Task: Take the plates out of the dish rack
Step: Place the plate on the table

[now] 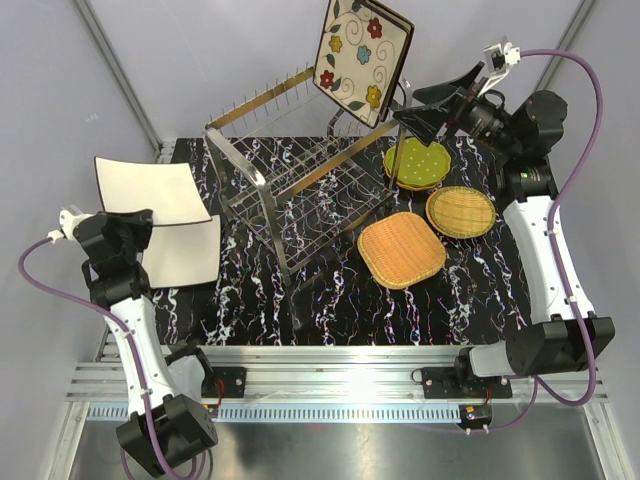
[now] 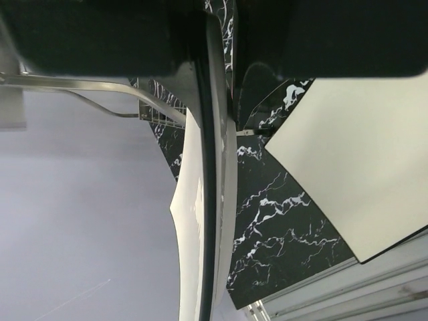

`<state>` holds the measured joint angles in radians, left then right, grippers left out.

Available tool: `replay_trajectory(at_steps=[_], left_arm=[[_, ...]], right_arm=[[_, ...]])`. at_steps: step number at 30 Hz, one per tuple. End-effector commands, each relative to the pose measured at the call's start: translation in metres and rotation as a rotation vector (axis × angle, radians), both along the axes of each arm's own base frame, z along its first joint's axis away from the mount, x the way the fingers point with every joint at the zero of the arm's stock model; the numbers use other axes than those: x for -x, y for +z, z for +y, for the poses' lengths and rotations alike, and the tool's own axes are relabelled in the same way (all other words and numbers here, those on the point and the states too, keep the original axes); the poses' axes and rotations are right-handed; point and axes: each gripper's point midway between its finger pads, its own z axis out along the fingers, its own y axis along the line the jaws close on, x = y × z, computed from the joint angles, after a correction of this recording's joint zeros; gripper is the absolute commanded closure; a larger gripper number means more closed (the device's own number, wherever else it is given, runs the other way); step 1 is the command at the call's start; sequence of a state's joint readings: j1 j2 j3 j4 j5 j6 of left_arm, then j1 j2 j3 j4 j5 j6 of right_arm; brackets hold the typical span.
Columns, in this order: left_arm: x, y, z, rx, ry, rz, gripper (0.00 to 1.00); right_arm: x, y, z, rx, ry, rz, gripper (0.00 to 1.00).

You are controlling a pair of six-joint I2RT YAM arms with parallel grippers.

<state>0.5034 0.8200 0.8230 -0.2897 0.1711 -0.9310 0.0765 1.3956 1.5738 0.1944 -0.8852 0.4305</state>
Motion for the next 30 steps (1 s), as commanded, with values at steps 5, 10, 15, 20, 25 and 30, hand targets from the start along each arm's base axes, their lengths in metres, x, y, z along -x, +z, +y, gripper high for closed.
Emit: replay_trajectory(at_steps=[5,10,15,20,25,30], left_arm=[[-0.014,0.058,0.0,-0.111,-0.04,-0.246,1.0],[-0.015,0.035,0.001,-0.092,-0.039,-0.201,1.0],[-0.014,0.016,0.002,-0.081,-0.032,-0.164,1.0],[-0.015,-0.006,0.0,-0.055,-0.044,-0.127,1.0],[-0.013,-0.021,-0.001,-0.041,-0.044,-0.1,1.0],[-0.012,-0.032,-0.001,-0.032,-0.043,-0.079,1.0]], right_arm=[[0.013,0.007,-0.005,0.004,0.006,-0.035,0.0],[0.012,0.004,-0.006,-0.004,0.005,-0.019,0.0],[0.011,0.0,-0.006,-0.008,0.01,0.0,0.0],[0.011,-0.005,-0.005,-0.035,0.027,0.036,0.0],[0.01,-0.01,-0.005,-0.037,0.026,0.051,0.0],[0.009,-0.012,-0.004,-0.038,0.029,0.058,0.0]])
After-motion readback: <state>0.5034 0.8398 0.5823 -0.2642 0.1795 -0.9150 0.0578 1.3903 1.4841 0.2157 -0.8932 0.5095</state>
